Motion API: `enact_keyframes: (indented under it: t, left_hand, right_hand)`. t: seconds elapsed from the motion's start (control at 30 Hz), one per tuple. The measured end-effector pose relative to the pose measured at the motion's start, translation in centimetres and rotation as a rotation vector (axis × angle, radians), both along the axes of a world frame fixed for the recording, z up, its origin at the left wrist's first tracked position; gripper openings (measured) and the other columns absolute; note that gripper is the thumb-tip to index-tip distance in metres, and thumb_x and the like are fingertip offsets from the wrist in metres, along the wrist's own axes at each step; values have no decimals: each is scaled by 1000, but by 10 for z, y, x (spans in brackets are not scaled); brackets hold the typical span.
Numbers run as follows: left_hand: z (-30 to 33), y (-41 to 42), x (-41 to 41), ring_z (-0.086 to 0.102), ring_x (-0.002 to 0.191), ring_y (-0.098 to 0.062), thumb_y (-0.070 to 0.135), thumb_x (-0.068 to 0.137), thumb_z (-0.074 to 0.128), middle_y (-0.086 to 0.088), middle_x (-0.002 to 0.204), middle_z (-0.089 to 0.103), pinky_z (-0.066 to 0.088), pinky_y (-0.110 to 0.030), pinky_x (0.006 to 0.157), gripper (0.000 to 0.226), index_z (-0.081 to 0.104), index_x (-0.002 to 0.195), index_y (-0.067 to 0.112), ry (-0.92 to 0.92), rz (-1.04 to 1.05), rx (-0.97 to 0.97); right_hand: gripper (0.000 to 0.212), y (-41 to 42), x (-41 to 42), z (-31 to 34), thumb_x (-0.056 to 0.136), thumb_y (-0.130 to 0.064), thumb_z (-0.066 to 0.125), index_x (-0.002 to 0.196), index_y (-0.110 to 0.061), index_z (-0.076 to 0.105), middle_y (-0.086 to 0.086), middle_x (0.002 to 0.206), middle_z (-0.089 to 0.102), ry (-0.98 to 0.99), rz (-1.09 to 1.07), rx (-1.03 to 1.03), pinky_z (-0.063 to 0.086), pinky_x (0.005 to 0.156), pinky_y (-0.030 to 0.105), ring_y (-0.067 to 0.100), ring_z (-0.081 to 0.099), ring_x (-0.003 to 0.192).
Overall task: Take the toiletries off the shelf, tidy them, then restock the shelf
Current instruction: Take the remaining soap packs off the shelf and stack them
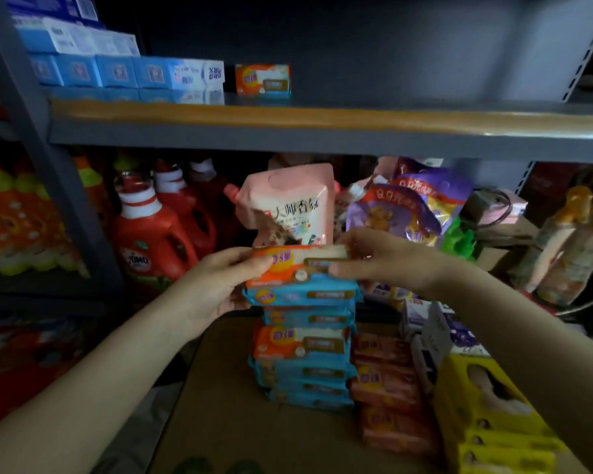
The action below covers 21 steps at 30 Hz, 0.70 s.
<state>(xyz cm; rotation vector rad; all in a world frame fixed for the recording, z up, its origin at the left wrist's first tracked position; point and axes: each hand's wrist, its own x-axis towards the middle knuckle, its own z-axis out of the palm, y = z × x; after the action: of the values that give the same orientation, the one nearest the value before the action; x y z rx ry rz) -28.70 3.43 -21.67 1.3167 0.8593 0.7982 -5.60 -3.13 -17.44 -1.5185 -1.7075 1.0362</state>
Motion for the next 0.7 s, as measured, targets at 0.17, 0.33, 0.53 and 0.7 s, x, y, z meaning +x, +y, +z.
enact_keyframes:
  t: [0.17,0.33,0.53,0.7]
  left_hand:
    - [-29,-15,-8,69,86,-17,37,59,71,-3,94,73,57,-33,72,54,62,109,19,96,9,-12]
    - [-43,-21,-9,67,84,-4,46,65,69,8,100,68,54,-24,73,49,61,109,28,305,67,285]
    - [-55,-24,-12,55,92,-3,49,74,66,10,106,55,38,-4,68,60,52,129,28,557,144,576]
    - [-52,-28,-15,62,82,6,57,60,64,18,100,62,45,-3,66,59,58,114,35,412,29,469]
  right_hand:
    - [42,0,-3,-29,68,-42,78,99,-26,56,-6,98,59,-302,115,29,49,75,30,12,58,86]
    - [41,-2,-8,-45,71,-45,74,99,-29,49,-12,98,49,-517,98,158,42,64,10,0,51,77]
    - [43,-11,-13,-53,75,-47,70,109,-30,49,-13,97,41,-631,119,268,34,67,2,-8,42,77]
    - [34,-10,-14,-49,75,-39,74,97,-29,49,-19,87,43,-618,124,219,34,64,0,-9,44,72]
